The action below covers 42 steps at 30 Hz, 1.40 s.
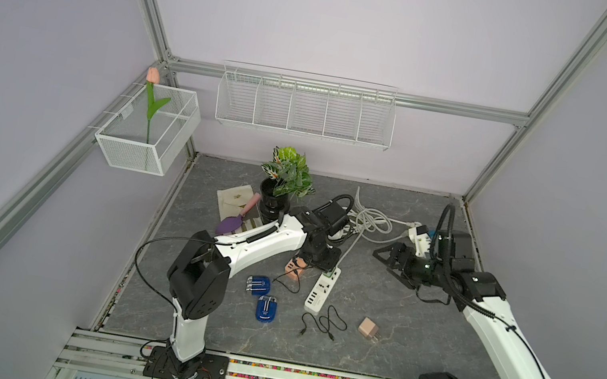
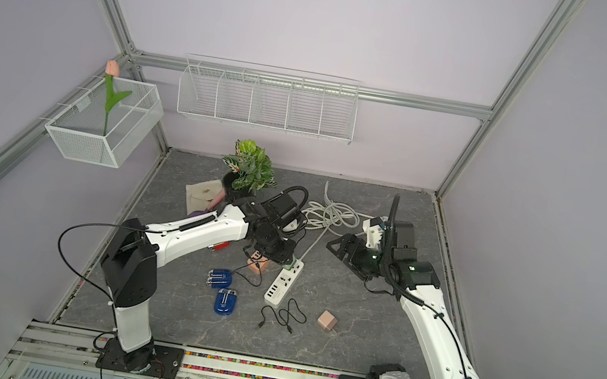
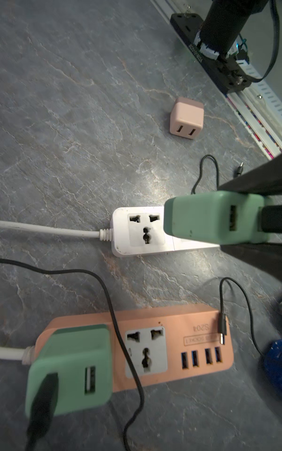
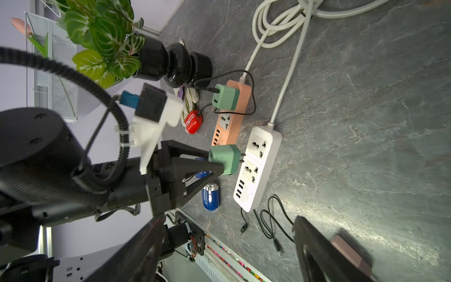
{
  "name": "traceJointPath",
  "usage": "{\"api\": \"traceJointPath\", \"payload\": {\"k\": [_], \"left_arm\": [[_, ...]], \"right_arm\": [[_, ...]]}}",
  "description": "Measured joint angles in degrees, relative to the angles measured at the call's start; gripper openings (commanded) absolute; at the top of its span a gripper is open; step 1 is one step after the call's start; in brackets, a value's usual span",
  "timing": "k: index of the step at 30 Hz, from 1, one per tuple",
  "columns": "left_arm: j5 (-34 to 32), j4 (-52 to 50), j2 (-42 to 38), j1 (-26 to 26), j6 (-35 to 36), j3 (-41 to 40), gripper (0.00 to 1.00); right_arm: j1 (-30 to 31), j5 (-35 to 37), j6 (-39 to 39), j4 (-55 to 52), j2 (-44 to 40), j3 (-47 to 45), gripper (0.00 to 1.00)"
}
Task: Charge the electric shaver
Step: Insert the plug into the socket.
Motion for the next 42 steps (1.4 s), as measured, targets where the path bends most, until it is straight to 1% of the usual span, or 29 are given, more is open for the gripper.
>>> {"api": "traceJointPath", "payload": {"k": [4,12,18,29,42], "left_arm": [[-1.9,0.0,3.4,-0.9,-1.6,1.1,0.0],[-5.2,0.2,4.5,-1.2,-3.3,4.2,0.0],[-5.1,-0.2,6.6,-1.5,-3.3,5.4,0.0],[-4.6,-2.8,8.4,-2.1,-3.9,8.4,0.0],[-4.8,-5.4,10.3,-2.6,-5.0,9.9,0.0]], "right_arm": [[0.0,-0.1,-2.6,0.0,-3.3,-0.7,0.86],[0.0,-0.3,-4.2,0.6,-9.0,-7.6,0.86],[0.0,-0.3,-4.2,1.2,-9.1,-7.8,0.85],[0.0,-0.1,-4.2,1.4,-8.9,-7.8,0.85],[0.0,0.5,-4.0,1.5,-8.9,-7.8,0.85]]}}
